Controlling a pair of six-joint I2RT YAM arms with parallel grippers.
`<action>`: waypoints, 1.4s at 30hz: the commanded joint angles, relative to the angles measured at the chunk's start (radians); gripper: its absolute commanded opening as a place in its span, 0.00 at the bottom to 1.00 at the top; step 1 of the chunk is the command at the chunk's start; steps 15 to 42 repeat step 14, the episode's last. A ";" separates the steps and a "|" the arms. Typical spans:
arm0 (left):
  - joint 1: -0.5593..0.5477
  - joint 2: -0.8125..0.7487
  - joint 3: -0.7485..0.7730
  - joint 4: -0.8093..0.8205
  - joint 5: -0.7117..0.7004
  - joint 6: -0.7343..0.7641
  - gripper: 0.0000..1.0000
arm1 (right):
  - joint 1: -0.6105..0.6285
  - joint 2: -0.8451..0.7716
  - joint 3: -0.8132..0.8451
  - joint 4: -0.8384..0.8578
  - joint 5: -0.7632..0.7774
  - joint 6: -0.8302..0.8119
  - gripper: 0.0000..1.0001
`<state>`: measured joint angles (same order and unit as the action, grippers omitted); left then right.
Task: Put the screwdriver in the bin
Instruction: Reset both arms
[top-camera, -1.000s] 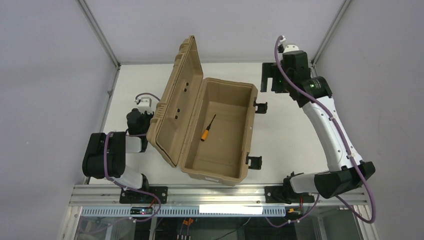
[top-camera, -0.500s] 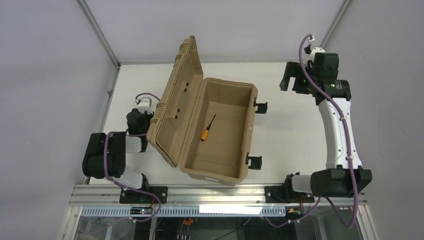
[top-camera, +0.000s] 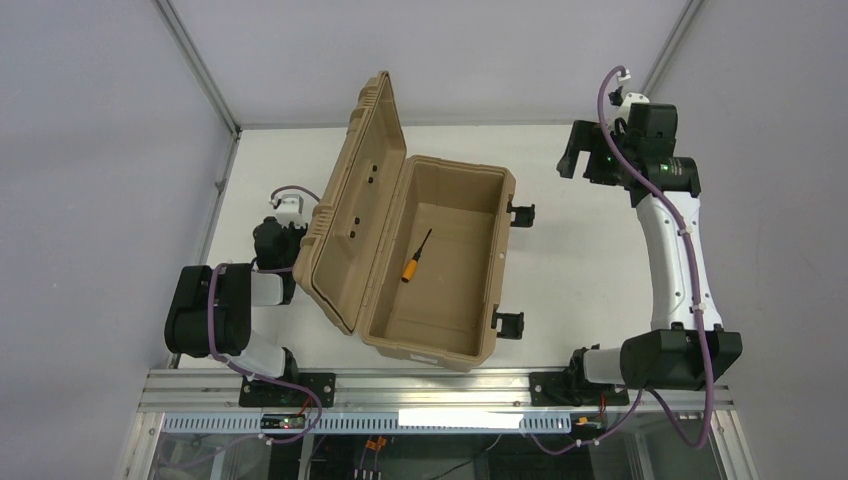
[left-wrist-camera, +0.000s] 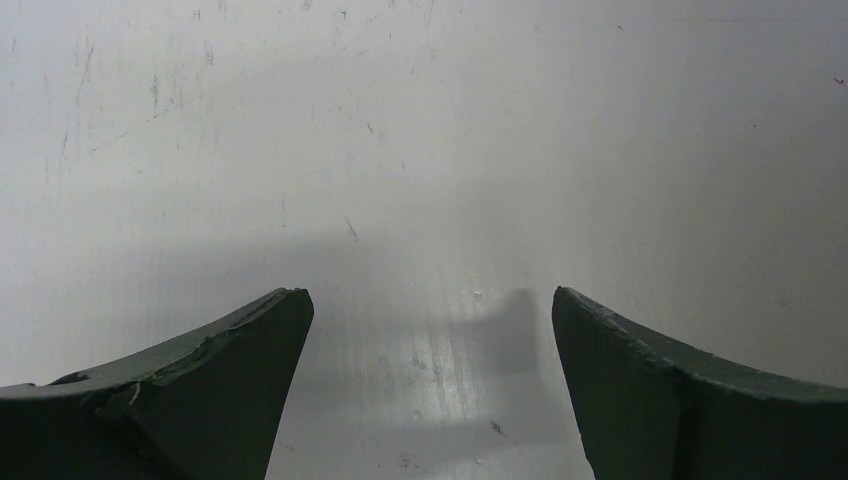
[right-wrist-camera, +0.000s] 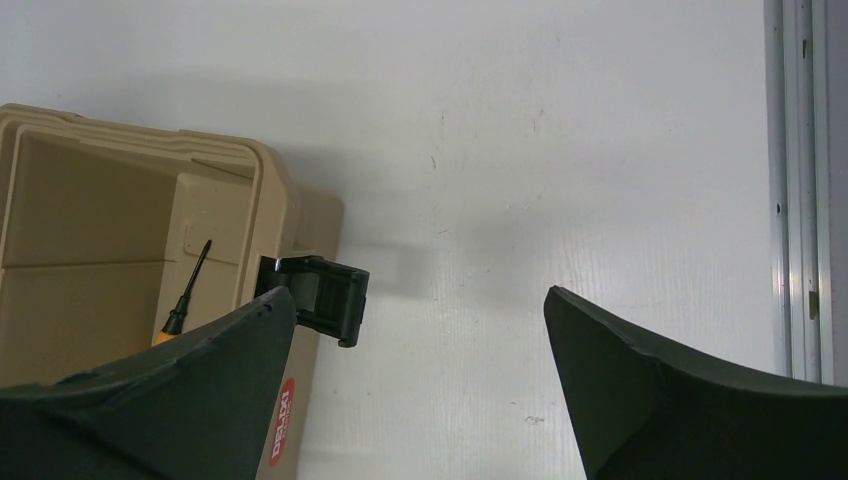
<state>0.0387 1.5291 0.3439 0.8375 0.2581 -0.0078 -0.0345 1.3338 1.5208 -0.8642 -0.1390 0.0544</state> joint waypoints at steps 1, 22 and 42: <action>-0.003 -0.020 0.011 0.029 -0.006 0.009 0.99 | -0.005 -0.004 0.024 0.043 0.005 0.008 0.99; -0.004 -0.020 0.010 0.029 -0.006 0.010 0.99 | -0.005 -0.012 0.023 0.042 0.014 -0.004 0.99; -0.004 -0.020 0.010 0.029 -0.006 0.010 0.99 | -0.005 -0.012 0.023 0.042 0.014 -0.004 0.99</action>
